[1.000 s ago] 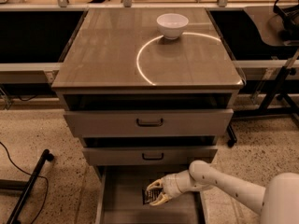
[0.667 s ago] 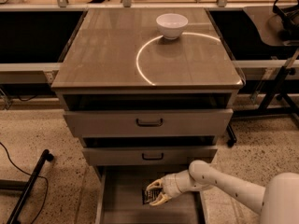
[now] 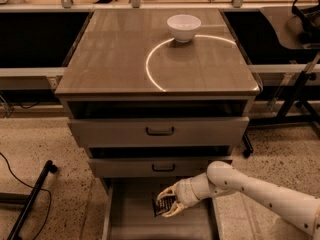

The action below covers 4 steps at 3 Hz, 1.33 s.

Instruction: Pick rxbar chocolate from bottom drawer and place on counter

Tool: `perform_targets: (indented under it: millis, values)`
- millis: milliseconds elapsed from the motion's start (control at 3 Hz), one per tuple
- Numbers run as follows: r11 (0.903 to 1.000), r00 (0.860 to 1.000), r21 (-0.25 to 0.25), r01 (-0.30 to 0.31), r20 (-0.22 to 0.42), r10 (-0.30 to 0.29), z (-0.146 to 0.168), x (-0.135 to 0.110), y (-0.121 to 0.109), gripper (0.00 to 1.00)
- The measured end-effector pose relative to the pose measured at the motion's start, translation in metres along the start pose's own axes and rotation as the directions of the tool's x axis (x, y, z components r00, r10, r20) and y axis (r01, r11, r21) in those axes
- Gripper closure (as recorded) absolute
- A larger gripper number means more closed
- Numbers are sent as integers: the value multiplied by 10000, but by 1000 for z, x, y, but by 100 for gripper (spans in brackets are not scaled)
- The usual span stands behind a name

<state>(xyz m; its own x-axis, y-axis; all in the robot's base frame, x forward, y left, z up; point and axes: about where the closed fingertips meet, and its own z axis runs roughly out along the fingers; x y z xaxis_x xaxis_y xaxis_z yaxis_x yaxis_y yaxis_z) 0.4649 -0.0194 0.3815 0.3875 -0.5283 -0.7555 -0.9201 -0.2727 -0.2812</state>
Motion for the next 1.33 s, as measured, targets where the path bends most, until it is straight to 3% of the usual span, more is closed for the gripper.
perform_targets:
  millis: [333,667,1000,1333]
  values:
    - [9974,9974,1,715,-66,-715,-44,-47,-11,100]
    - [9885,9885,106,1510,1,-1510,-89,-96,-23,100]
    - [9883,9883,47,1524,-27,-1524,-92,-104,-24,100]
    - [9866,9871,465,1562,-429,-1542,-118,-139,-33,100]
